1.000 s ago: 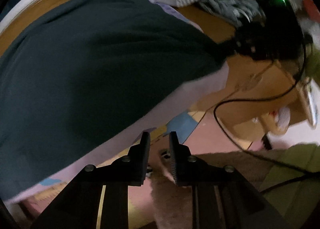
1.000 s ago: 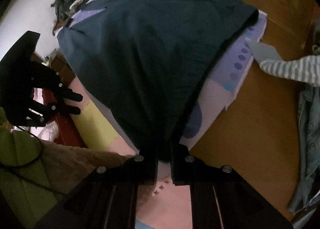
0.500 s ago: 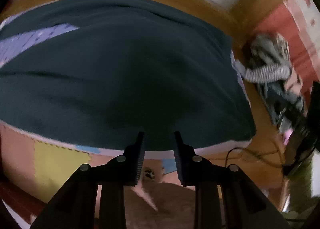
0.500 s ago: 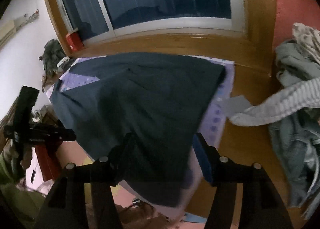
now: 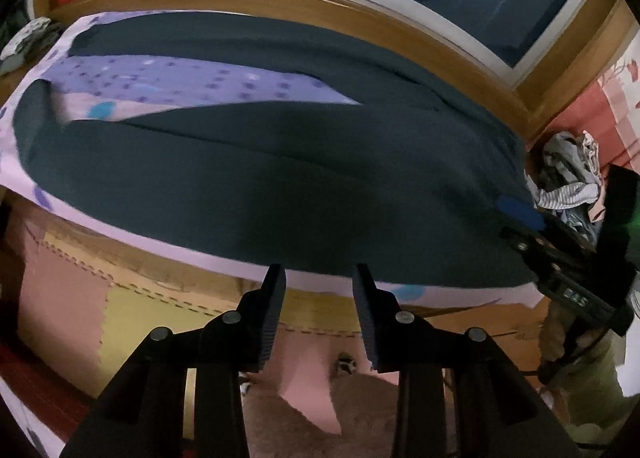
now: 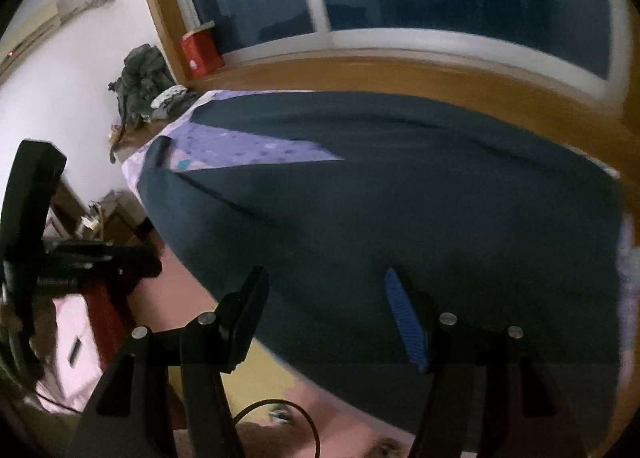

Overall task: Fold clothes
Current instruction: 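Move both grippers to the cuffs of the dark green trousers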

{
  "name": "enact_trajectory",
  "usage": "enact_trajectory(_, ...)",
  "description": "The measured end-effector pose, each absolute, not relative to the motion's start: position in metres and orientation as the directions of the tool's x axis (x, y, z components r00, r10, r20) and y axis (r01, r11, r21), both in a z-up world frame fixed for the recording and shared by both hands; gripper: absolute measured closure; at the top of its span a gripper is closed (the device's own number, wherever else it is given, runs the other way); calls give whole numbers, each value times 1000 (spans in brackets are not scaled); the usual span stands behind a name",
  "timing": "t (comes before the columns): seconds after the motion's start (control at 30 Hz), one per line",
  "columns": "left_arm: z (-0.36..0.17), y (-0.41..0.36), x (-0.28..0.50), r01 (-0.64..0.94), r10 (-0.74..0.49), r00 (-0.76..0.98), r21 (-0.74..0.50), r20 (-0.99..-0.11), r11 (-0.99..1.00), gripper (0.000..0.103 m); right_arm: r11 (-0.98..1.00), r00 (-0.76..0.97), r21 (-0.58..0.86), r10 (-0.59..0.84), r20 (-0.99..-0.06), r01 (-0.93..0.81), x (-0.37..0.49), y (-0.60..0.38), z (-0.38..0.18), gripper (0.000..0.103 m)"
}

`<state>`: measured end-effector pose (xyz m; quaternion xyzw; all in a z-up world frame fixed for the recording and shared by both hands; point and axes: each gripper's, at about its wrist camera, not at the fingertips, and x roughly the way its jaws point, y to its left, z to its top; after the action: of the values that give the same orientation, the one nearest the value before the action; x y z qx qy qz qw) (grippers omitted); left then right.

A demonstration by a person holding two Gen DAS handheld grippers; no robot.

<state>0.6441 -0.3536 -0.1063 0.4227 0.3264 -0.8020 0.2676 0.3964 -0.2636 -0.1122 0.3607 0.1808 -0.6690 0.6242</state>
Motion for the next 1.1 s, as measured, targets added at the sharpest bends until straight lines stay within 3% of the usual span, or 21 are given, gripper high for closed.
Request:
enact_trajectory(0.3, -86, -441, 740, 719, -195, -479, -256, -856, -646, 68, -151, 85, 276, -721, -688, 949, 518, -359, -116, 41)
enact_trajectory(0.67, -86, -553, 811, 735, -251, -485, -234, -838, -637, 68, -30, 109, 186, -713, -693, 982, 629, -489, -123, 41)
enact_trajectory(1.1, -92, -700, 873, 727, -166, -481, -286, -861, -624, 68, -141, 71, 224, -677, -733, 964, 701, -637, -143, 41)
